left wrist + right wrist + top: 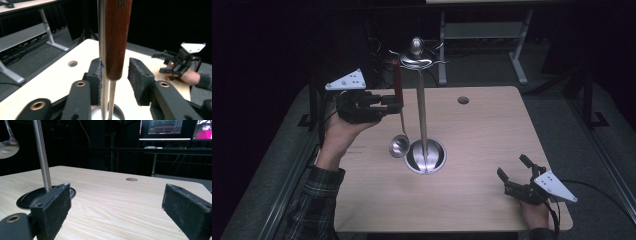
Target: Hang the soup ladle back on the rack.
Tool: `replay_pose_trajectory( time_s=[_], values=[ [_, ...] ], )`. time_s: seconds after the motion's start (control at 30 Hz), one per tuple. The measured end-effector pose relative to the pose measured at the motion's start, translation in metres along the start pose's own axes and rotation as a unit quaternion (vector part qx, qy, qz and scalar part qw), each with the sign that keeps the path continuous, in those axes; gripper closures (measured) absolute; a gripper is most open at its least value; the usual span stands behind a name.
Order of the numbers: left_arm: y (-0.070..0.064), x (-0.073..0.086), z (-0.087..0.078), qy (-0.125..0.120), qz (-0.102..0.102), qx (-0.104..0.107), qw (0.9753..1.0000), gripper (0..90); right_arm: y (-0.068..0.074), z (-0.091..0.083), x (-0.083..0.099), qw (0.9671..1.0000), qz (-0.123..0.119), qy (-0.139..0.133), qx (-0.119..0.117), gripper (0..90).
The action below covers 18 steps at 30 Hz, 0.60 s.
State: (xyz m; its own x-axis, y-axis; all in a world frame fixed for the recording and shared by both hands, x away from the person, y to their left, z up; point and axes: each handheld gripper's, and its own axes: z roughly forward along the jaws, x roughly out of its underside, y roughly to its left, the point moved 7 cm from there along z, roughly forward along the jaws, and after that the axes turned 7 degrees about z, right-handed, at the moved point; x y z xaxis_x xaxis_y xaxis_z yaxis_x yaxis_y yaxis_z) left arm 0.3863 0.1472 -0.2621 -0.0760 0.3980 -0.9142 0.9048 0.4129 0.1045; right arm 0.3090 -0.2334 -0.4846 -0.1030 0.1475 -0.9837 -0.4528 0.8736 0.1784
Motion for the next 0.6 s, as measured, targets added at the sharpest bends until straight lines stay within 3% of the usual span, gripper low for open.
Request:
replay_pose_trajectory(
  time_s=[0.17,0.5,0.6],
  values=[
    [0.003,0.005,-0.006,0.002,-0.004,-0.005,1.0,57.2,0.0,0.001,0.0,1.0,0.001,0.003,0.003,8.0],
    [-0.002,0.024,-0.014,0.04,0.006,-0.009,0.9991,47.7,-0.001,0.001,0.0,1.0,0.002,0.003,0.002,8.0],
    [-0.003,0.031,-0.016,0.048,0.0,-0.012,0.9988,45.0,0.0,0.001,0.0,1.0,0.001,0.003,0.002,8.0]
  ],
)
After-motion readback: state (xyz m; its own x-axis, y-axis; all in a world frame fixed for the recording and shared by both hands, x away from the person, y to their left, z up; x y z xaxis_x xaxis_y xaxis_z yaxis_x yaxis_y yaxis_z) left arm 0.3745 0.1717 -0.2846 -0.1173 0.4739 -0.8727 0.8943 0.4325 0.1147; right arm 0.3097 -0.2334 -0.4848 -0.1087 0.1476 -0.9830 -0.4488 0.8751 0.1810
